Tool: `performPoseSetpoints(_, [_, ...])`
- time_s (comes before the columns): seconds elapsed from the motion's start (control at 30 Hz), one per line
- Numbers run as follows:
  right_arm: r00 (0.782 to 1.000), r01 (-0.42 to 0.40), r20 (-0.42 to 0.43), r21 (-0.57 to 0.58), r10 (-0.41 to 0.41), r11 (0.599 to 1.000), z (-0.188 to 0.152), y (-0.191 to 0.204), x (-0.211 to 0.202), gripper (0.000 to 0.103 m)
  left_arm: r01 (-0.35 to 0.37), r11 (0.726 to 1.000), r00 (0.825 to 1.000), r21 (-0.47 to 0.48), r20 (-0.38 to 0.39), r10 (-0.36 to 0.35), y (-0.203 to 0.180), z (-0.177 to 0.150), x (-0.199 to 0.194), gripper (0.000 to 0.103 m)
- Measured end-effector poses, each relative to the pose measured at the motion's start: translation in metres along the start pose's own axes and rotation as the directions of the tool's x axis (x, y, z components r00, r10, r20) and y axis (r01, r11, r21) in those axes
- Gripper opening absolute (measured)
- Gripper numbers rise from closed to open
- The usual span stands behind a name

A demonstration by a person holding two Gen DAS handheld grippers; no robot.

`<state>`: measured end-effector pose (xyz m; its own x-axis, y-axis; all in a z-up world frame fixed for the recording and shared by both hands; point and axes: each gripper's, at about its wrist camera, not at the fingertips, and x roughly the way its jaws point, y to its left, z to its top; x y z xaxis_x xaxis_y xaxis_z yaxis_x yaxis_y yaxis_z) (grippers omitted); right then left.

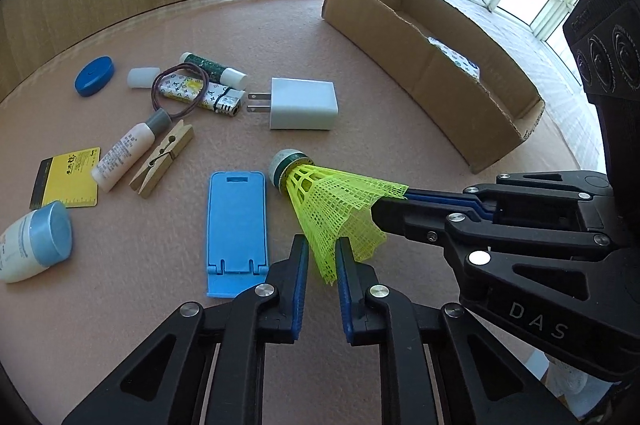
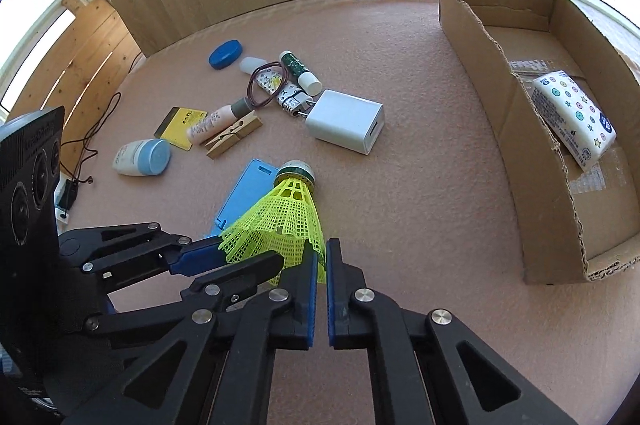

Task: Organize objects
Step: 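Grasp the yellow shuttlecock with the right tool, then carry the shuttlecock into the cardboard box and release it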

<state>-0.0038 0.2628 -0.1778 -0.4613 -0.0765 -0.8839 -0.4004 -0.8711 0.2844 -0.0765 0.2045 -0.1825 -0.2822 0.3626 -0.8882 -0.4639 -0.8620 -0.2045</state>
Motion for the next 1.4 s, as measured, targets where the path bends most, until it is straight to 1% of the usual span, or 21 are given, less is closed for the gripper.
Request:
performPoseSetpoints(0.07, [1.000, 0.004, 0.005, 0.005, -0.004, 1.000, 0.000, -0.001, -0.001, 0.003, -0.003, 1.000, 1.000, -0.001, -0.002, 0.003, 0.001, 0.001, 0.001, 0.008])
performPoseSetpoints(0.17, [1.000, 0.006, 0.012, 0.013, -0.007, 1.000, 0.000, -0.001, -0.002, 0.003, -0.002, 1.000, 1.000, -0.016, 0.018, 0.002, 0.003, 0.002, -0.003, 0.005])
performPoseSetpoints(0.4, [0.998, 0.000, 0.069, 0.022, -0.001, 1.000, 0.002, 0.002, -0.022, 0.002, 0.022, 0.999, 0.997, -0.024, 0.073, -0.020, 0.004, 0.008, -0.023, 0.003])
performPoseSetpoints(0.57, [0.991, 0.005, 0.130, 0.016, -0.007, 1.000, 0.008, 0.003, -0.050, 0.002, 0.030, 1.000, 0.991, 0.009, 0.128, -0.031, -0.008, 0.023, -0.045, 0.003])
performPoseSetpoints(0.77, [0.980, 0.044, 0.191, 0.027, -0.048, 0.999, 0.018, -0.012, -0.081, 0.002, 0.049, 0.997, 0.983, 0.065, 0.173, -0.060, -0.038, 0.052, -0.055, 0.003])
performPoseSetpoints(0.97, [0.968, 0.090, 0.230, 0.075, -0.105, 0.993, 0.024, -0.046, -0.106, 0.002, 0.069, 0.989, 0.976, 0.128, 0.196, -0.093, -0.078, 0.083, -0.052, 0.003])
performPoseSetpoints(1.2, [0.953, 0.136, 0.256, 0.123, -0.164, 0.983, 0.026, -0.082, -0.126, 0.002, 0.095, 0.981, 0.969, 0.171, 0.209, -0.130, -0.121, 0.108, -0.042, 0.003])
performPoseSetpoints(1.4, [0.949, 0.161, 0.248, 0.151, -0.195, 0.975, 0.024, -0.106, -0.130, 0.002, 0.101, 0.974, 0.969, 0.200, 0.203, -0.142, -0.148, 0.119, -0.030, 0.003])
